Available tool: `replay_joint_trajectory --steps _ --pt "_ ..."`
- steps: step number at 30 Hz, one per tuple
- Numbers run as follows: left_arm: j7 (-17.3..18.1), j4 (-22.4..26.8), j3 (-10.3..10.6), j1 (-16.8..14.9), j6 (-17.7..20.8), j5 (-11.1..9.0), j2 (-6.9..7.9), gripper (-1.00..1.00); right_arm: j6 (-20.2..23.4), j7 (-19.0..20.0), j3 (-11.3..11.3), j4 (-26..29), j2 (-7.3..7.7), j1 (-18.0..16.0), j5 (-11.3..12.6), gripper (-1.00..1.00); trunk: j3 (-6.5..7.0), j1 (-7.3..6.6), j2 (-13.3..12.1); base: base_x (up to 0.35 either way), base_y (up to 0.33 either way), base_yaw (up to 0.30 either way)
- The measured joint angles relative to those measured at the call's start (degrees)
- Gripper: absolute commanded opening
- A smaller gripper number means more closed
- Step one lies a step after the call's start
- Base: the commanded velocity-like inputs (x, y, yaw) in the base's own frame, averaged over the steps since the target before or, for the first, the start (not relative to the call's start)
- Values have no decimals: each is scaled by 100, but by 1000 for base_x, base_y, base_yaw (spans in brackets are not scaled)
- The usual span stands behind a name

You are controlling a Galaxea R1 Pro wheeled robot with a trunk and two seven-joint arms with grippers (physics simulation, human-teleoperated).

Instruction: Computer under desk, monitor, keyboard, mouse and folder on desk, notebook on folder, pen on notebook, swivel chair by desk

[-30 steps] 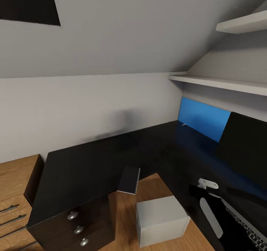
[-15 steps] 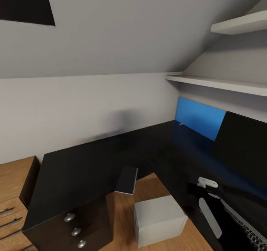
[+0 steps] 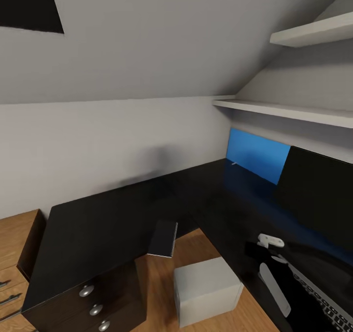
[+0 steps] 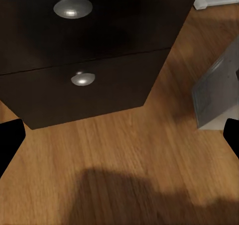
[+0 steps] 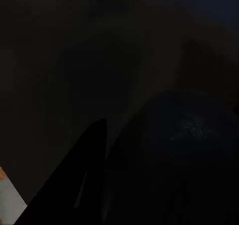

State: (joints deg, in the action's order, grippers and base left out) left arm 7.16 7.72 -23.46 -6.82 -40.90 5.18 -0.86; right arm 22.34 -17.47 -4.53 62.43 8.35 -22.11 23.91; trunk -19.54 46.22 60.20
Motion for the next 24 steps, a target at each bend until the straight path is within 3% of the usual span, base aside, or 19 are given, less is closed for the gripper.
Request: replay_joint_trajectory --steps 6,24 --pt "0 0 -1 2 0 0 0 100 -185 -9 -33 -26 1 0 4 -100 0 0 0 0 0 0" --pt "0 0 -2 0 17 0 1 100 -24 -27 -35 12 22 0 25 -100 0 0 0 0 0 0"
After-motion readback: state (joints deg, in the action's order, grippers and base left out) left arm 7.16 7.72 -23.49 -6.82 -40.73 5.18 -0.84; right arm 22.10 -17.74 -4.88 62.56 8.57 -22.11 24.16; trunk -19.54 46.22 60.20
